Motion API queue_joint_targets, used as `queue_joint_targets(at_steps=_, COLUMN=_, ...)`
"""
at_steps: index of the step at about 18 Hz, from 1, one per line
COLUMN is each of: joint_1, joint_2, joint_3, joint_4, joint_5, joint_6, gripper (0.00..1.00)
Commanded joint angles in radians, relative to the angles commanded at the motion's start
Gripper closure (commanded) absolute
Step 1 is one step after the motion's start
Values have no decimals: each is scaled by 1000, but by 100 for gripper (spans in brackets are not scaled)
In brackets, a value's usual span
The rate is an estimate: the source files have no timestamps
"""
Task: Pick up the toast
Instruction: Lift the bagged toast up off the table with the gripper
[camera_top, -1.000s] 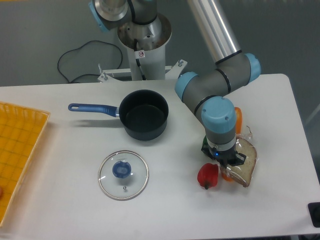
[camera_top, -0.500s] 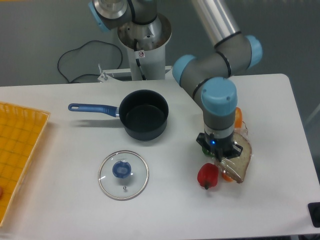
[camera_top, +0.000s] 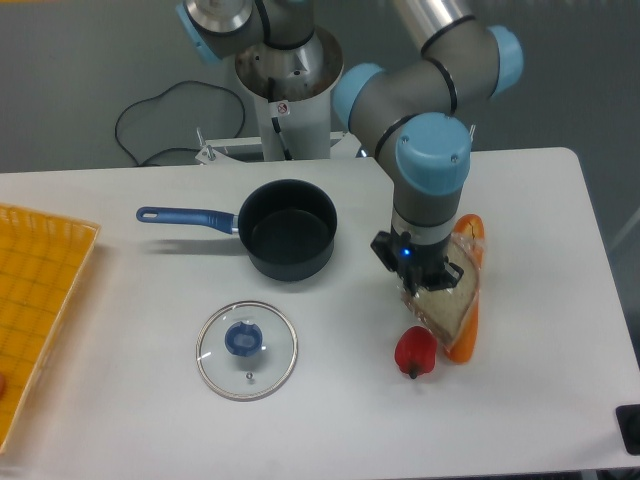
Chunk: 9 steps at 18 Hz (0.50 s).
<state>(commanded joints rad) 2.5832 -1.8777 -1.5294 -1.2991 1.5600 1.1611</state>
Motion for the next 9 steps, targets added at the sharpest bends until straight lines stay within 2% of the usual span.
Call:
queue_joint_targets(at_steps=3, joint_1=0, joint_2=8, joint_3=6, joint_4=-35, joint_5=5, joint_6=37, gripper=91)
queue_joint_targets(at_steps=9, joint_1=0, joint_2=6, joint_3=8, joint_4=-46, joint_5=22, joint_6=63, gripper=91)
